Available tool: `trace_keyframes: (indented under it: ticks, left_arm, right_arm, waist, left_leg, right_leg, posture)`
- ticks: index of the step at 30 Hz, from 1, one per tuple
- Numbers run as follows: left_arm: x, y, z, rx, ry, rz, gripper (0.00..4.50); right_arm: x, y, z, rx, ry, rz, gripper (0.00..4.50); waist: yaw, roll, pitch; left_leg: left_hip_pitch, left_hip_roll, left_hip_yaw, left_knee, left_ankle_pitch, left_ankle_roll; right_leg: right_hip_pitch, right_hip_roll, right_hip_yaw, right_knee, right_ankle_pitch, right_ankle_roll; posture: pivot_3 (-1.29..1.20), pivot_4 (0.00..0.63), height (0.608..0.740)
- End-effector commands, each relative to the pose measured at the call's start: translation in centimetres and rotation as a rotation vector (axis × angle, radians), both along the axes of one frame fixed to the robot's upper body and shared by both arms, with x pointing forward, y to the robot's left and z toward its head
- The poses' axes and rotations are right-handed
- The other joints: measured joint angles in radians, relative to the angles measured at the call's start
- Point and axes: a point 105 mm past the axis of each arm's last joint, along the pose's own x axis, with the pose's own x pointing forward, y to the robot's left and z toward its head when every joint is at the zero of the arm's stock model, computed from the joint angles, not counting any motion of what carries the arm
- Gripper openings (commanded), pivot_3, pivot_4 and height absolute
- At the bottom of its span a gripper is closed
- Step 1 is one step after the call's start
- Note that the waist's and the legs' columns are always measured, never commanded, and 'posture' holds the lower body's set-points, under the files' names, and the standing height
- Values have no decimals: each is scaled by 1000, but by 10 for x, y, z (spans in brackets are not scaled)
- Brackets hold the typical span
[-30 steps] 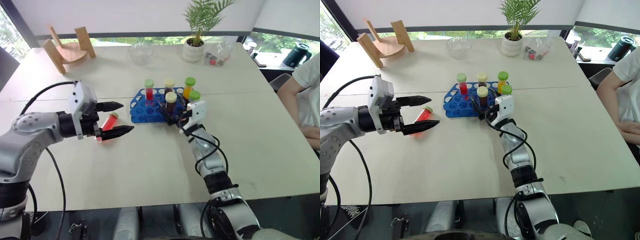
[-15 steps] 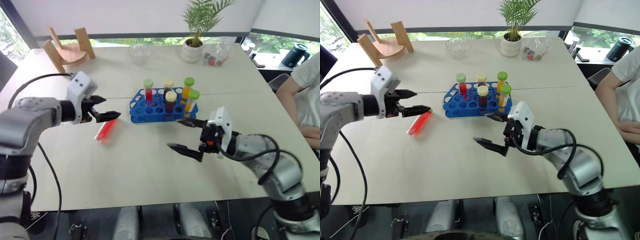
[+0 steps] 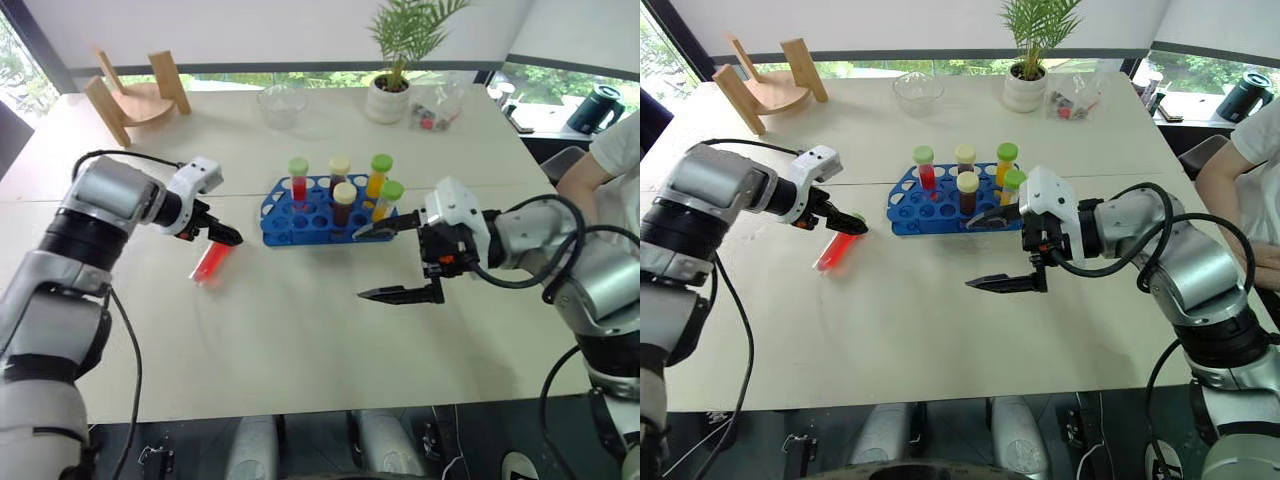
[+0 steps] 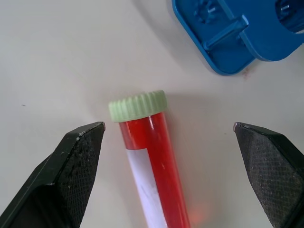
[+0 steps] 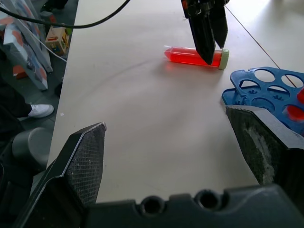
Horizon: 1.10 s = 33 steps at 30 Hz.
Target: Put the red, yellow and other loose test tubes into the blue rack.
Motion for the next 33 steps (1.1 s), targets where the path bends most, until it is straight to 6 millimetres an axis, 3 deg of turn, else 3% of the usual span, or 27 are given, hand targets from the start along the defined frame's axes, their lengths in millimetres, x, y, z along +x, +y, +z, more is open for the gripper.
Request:
trace_keyframes:
  ticks: [1, 7, 10, 14, 16, 19, 20, 24, 27, 31, 33]
  left_arm:
    - [-2, 3, 4, 27, 7, 15, 4500]
    - [-9, 6, -6, 51, 40, 28, 4500]
    - [-11, 8, -8, 49, 53, 48, 3657]
    - [-13, 11, -11, 57, 52, 59, 1547]
    - [-13, 13, -11, 56, 43, 72, 805]
    - [-9, 14, -6, 30, -11, 74, 792]
    - [-5, 9, 5, -25, -75, 51, 792]
    - [1, -10, 75, -359, -411, -48, 792]
    - [-21, -28, 116, -619, -640, -197, 792]
    - [-41, -57, 126, -766, -808, -305, 792]
    - [-43, -77, 120, -812, -885, -325, 792]
  right_arm:
    - [-3, 0, 8, 10, -43, 4, 4447]
    - [-2, -3, 9, 8, -48, -14, 4447]
    - [-1, -4, 8, 9, -55, -23, 4500]
    - [0, -5, 8, 14, -58, -32, 4500]
    - [0, -6, 7, 17, -62, -40, 4500]
    - [1, -7, 8, 28, -60, -58, 4500]
    - [-1, -9, 7, 31, -53, -67, 4500]
    - [-7, -14, 2, 57, -12, -126, 4500]
    - [-8, -18, -6, 93, 17, -205, 4500]
    - [-5, -14, -2, 152, 10, -260, 4500]
    - [-4, -11, -1, 171, 6, -277, 4500]
  waist:
    - [0, 0, 0]
    - [1, 0, 0]
    - [2, 0, 0]
    - [1, 0, 0]
    - [1, 0, 0]
    - [1, 0, 0]
    - [1, 0, 0]
    - [10, -3, 1]
    - [23, -2, 1]
    - [29, -2, 1]
    - [34, -2, 1]
  left_leg:
    - [0, 0, 0, 0, 0, 0]
    - [0, 0, 0, 1, 0, 0]
    - [0, 0, 0, 1, 0, 0]
    - [0, 0, 0, 1, 0, 0]
    - [0, 0, 0, 1, 0, 0]
    - [0, 0, 0, 1, 0, 0]
    - [0, 0, 0, 1, 0, 0]
    - [0, 0, -1, 2, 0, 0]
    - [-1, 0, 0, 2, 0, 0]
    - [1, -1, 1, 4, 0, -1]
    - [2, -1, 0, 5, 0, -1]
  right_leg:
    - [0, 0, 0, 0, 0, 0]
    - [0, -1, 0, 1, 0, 0]
    - [0, -1, 0, 1, 0, 0]
    - [0, -1, 0, 1, 0, 0]
    - [0, -1, 0, 1, 0, 0]
    - [0, -1, 0, 2, 0, 0]
    - [0, -1, 0, 2, 0, 0]
    - [0, -1, -1, 3, 0, 0]
    - [0, -4, -2, 1, 0, 0]
    - [2, -5, -1, 2, 0, 0]
    - [5, -5, -2, 3, 1, 1]
  posture:
    - [0, 150, 740]
    - [0, 150, 740]
    - [0, 150, 740]
    - [0, 150, 740]
    - [0, 150, 740]
    - [0, 150, 740]
    - [0, 150, 740]
    - [0, 150, 740]
    - [0, 150, 740]
    - [0, 150, 740]
    - [0, 150, 740]
